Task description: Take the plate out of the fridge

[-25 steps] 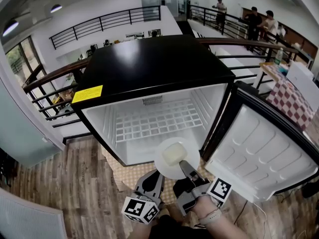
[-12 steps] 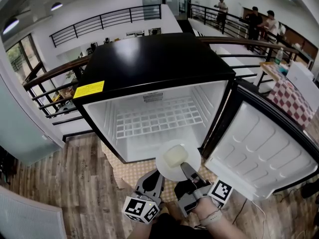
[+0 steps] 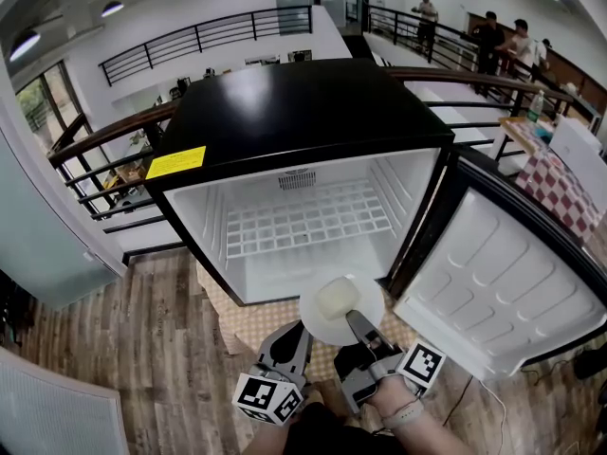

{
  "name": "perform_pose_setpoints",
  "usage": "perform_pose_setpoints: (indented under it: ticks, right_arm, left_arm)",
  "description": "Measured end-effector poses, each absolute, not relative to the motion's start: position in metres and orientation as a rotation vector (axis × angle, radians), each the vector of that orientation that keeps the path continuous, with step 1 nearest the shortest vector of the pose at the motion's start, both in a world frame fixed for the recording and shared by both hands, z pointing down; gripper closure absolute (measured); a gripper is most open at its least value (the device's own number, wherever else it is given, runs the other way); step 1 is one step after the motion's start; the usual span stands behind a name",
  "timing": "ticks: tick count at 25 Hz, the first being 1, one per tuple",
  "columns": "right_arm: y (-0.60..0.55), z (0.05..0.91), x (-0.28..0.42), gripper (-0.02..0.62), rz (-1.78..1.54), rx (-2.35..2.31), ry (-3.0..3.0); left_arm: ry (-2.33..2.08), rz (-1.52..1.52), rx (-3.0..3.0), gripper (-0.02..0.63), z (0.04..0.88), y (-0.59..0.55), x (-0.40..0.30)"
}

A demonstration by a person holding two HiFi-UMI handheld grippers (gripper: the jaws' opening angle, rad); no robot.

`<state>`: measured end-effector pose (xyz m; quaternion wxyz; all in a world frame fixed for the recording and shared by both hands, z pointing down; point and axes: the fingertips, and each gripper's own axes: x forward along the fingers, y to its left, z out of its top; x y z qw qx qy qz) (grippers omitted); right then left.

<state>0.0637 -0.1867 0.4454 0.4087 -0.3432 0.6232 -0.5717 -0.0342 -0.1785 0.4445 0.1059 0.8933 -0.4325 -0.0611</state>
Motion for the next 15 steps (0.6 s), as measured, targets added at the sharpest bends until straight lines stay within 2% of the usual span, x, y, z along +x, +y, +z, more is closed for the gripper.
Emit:
perform_pose_setpoints:
  ticks: [15]
  right_arm:
    - [-0.176,0.460,0.065,0.552,-1.452,-0.851,1.566]
  left_arm:
    - [-1.334,-0.152,2.602,0.591,0.455,-0.168,-0.046]
